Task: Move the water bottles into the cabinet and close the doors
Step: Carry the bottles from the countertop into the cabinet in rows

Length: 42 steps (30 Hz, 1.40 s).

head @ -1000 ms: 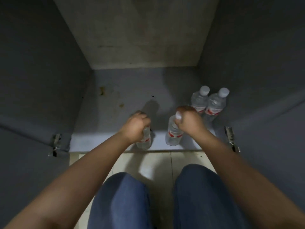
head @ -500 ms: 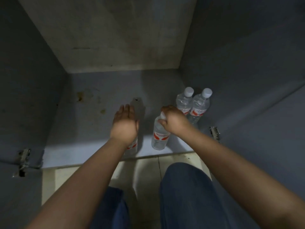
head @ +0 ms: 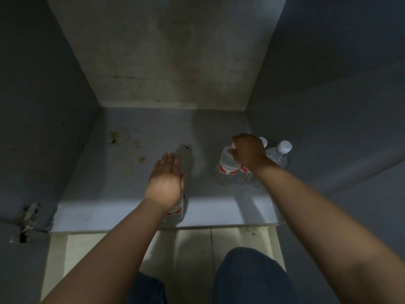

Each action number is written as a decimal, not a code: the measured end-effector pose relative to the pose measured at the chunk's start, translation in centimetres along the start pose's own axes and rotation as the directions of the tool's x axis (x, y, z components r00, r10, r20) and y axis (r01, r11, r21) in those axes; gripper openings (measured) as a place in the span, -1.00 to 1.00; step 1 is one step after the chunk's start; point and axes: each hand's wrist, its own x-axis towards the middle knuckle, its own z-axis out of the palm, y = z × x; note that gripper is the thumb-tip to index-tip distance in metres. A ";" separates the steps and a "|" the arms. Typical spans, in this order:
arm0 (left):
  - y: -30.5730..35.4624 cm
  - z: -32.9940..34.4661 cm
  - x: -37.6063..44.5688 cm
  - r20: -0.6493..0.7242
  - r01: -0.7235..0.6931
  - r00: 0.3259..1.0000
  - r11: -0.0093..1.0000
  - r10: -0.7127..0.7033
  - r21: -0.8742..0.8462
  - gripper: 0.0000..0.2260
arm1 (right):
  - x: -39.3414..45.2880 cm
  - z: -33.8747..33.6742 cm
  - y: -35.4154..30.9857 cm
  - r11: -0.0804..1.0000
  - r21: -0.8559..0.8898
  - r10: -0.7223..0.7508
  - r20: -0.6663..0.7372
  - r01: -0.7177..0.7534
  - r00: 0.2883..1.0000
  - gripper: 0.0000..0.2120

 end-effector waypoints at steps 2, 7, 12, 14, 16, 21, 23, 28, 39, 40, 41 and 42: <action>0.0 -0.1 0.1 -0.006 0.011 1.000 1.000 -0.011 0.028 -0.55 | 0.6 -0.1 -0.1 1.000 -0.023 0.016 0.010 -0.015 1.000 -0.68; 0.4 -0.4 -0.3 -0.007 0.012 1.000 1.000 -0.012 0.019 -0.57 | 1.6 -0.3 0.0 0.999 -0.028 0.035 0.057 -0.034 0.998 -0.70; 1.0 -1.7 -1.0 0.061 0.069 0.996 0.993 -0.063 -0.094 -0.40 | 2.1 0.4 0.2 1.000 0.006 0.025 0.058 -0.026 0.998 -0.67; 1.0 -2.4 -1.7 0.146 0.106 0.985 0.990 -0.091 -0.098 -0.36 | 2.2 0.7 0.1 1.000 0.022 0.014 0.061 -0.015 0.998 -0.63; 0.9 -3.0 -2.6 0.142 0.126 0.984 0.986 -0.110 -0.111 -0.36 | 2.2 0.8 0.2 1.000 0.029 0.006 0.039 -0.007 0.999 -0.59; 0.3 -2.8 -3.8 0.168 0.183 0.971 0.981 -0.171 -0.065 -0.48 | 0.4 1.5 1.0 0.996 0.043 -0.074 -0.066 0.077 0.995 -0.52; 0.1 -2.8 -3.8 0.163 0.200 0.970 0.974 -0.181 -0.108 -0.49 | -0.3 2.1 1.5 0.990 0.056 -0.122 -0.080 0.126 0.989 -0.52; 0.5 -3.4 -3.5 0.150 0.245 0.963 0.956 -0.222 -0.159 -0.61 | -0.5 2.6 1.7 0.986 0.089 -0.139 -0.045 0.143 0.989 -0.40; 3.6 -3.8 3.4 0.151 0.111 0.984 0.991 -0.099 -0.070 -0.63 | -1.1 2.7 1.6 0.986 0.104 -0.133 -0.004 0.133 0.991 -0.35; 4.0 -3.7 4.3 0.143 0.096 0.986 0.993 -0.085 -0.074 -0.63 | -1.0 2.8 1.7 0.986 0.104 -0.133 -0.007 0.133 0.991 -0.36; 4.3 -3.6 5.0 0.134 0.078 0.989 0.994 -0.067 -0.076 -0.64 | -1.0 2.8 1.7 0.985 0.105 -0.134 -0.007 0.134 0.991 -0.37; 4.6 -3.5 5.8 0.124 0.061 0.991 0.995 -0.050 -0.080 -0.65 | -0.9 2.9 1.8 0.985 0.107 -0.138 -0.004 0.137 0.990 -0.37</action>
